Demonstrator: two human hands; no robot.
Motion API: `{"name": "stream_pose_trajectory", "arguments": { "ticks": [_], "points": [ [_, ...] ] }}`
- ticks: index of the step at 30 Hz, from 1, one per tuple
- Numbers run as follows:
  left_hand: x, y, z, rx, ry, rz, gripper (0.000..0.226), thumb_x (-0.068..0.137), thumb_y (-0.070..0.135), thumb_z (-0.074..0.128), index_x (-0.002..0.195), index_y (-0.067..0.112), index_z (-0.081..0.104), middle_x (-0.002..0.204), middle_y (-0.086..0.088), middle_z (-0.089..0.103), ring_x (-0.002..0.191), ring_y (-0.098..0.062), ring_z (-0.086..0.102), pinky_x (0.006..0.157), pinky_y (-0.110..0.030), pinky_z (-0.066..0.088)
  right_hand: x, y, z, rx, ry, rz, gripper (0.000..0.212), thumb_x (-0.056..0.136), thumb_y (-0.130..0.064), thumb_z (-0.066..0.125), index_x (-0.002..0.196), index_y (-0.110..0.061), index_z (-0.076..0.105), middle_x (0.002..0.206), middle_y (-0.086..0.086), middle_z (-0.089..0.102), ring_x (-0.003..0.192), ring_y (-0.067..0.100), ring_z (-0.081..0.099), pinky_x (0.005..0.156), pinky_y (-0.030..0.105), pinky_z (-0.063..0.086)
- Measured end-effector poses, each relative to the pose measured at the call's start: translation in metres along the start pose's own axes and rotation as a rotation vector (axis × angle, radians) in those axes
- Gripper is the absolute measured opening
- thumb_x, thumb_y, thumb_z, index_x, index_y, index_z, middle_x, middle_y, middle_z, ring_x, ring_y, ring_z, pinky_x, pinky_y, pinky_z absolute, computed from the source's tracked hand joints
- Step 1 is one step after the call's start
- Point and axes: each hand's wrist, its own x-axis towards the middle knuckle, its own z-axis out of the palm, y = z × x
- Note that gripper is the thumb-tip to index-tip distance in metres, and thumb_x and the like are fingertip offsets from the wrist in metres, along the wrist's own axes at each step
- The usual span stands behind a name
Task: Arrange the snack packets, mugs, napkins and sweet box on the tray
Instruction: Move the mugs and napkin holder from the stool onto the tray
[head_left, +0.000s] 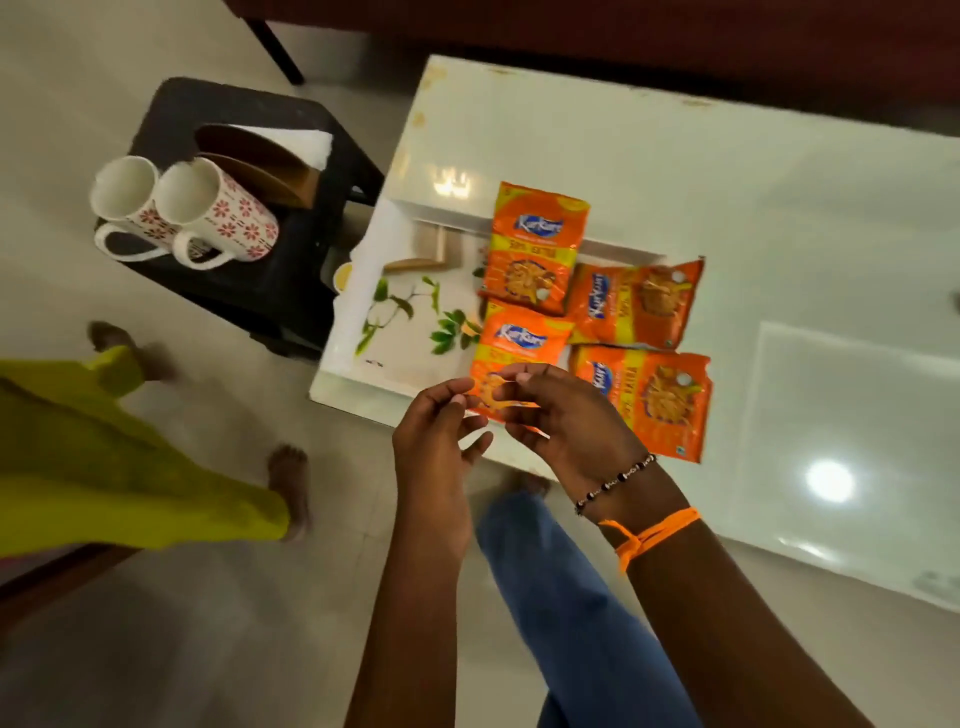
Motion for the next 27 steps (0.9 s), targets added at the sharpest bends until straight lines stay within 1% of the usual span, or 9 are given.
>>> {"name": "stream_pose_trajectory", "arguments": {
  "ticks": [6, 9, 12, 14, 17, 20, 23, 26, 27],
  "points": [
    [0.066, 0.053, -0.032, 0.014, 0.033, -0.072, 0.028, 0.090, 0.003, 0.043, 0.082, 0.020, 0.063, 0.084, -0.001, 0.059, 0.076, -0.015, 0.058, 0.063, -0.021, 0.051, 0.055, -0.026, 0.078, 0.024, 0.041, 0.038, 0.025, 0.090, -0.004, 0.040, 0.077, -0.015, 0.058, 0.073, 0.001, 0.060, 0.064, 0.011, 0.054, 0.063, 0.020, 0.045],
    [0.097, 0.077, -0.051, -0.031, 0.041, -0.057, 0.026, 0.090, 0.004, 0.045, 0.081, 0.021, 0.063, 0.082, 0.000, 0.061, 0.074, -0.014, 0.059, 0.059, -0.018, 0.052, 0.081, -0.033, 0.115, -0.021, 0.016, 0.022, 0.023, 0.090, -0.007, 0.042, 0.078, -0.016, 0.060, 0.072, 0.000, 0.061, 0.064, 0.011, 0.055, 0.064, 0.020, 0.045],
    [0.126, 0.091, -0.079, -0.071, 0.117, -0.049, 0.025, 0.089, 0.005, 0.048, 0.082, 0.023, 0.064, 0.082, 0.001, 0.062, 0.072, -0.010, 0.061, 0.056, -0.016, 0.052, 0.105, -0.033, 0.151, -0.095, 0.015, 0.009, 0.023, 0.091, -0.010, 0.043, 0.079, -0.016, 0.061, 0.072, 0.000, 0.062, 0.064, 0.011, 0.055, 0.066, 0.021, 0.045],
    [0.140, 0.098, -0.099, -0.084, 0.172, -0.047, 0.024, 0.089, 0.005, 0.049, 0.082, 0.023, 0.063, 0.083, 0.001, 0.062, 0.077, -0.012, 0.061, 0.061, -0.018, 0.052, 0.116, -0.029, 0.172, -0.113, 0.022, 0.017, 0.022, 0.091, -0.010, 0.043, 0.079, -0.016, 0.061, 0.073, 0.001, 0.061, 0.065, 0.011, 0.054, 0.066, 0.021, 0.044],
    [0.162, 0.112, -0.133, -0.127, 0.235, -0.084, 0.025, 0.090, 0.004, 0.047, 0.083, 0.021, 0.063, 0.084, -0.001, 0.059, 0.082, -0.016, 0.059, 0.074, -0.025, 0.052, 0.129, -0.023, 0.206, -0.142, 0.038, 0.032, 0.023, 0.092, -0.010, 0.042, 0.078, -0.017, 0.059, 0.073, 0.002, 0.060, 0.065, 0.012, 0.052, 0.065, 0.020, 0.042],
    [0.186, 0.132, -0.167, -0.144, 0.251, -0.073, 0.027, 0.089, 0.001, 0.046, 0.081, 0.021, 0.063, 0.076, 0.001, 0.057, 0.074, -0.013, 0.057, 0.075, -0.026, 0.050, 0.142, -0.016, 0.239, -0.153, 0.063, 0.032, 0.025, 0.092, -0.008, 0.041, 0.076, -0.017, 0.058, 0.074, 0.001, 0.058, 0.066, 0.012, 0.051, 0.066, 0.021, 0.041],
    [0.216, 0.153, -0.200, -0.123, 0.238, -0.055, 0.025, 0.090, 0.001, 0.046, 0.084, 0.020, 0.061, 0.075, 0.002, 0.056, 0.071, -0.010, 0.056, 0.074, -0.024, 0.050, 0.162, -0.001, 0.274, -0.190, 0.089, 0.024, 0.025, 0.093, -0.008, 0.039, 0.081, -0.017, 0.060, 0.075, 0.000, 0.057, 0.066, 0.010, 0.050, 0.066, 0.020, 0.041],
    [0.245, 0.172, -0.227, -0.098, 0.248, -0.071, 0.015, 0.092, 0.008, 0.047, 0.098, 0.018, 0.057, 0.089, 0.003, 0.059, 0.086, -0.010, 0.060, 0.084, -0.026, 0.050, 0.185, 0.016, 0.306, -0.290, 0.142, 0.019, 0.020, 0.094, -0.009, 0.040, 0.097, -0.017, 0.059, 0.077, -0.003, 0.054, 0.066, 0.007, 0.048, 0.064, 0.018, 0.041],
    [0.255, 0.178, -0.235, -0.071, 0.248, -0.081, 0.014, 0.093, 0.014, 0.048, 0.104, 0.019, 0.054, 0.095, 0.005, 0.059, 0.094, -0.010, 0.059, 0.090, -0.028, 0.048, 0.193, 0.021, 0.316, -0.311, 0.174, 0.020, 0.018, 0.093, -0.011, 0.043, 0.096, -0.018, 0.058, 0.076, -0.004, 0.053, 0.066, 0.007, 0.047, 0.063, 0.018, 0.040]
  ]
}}
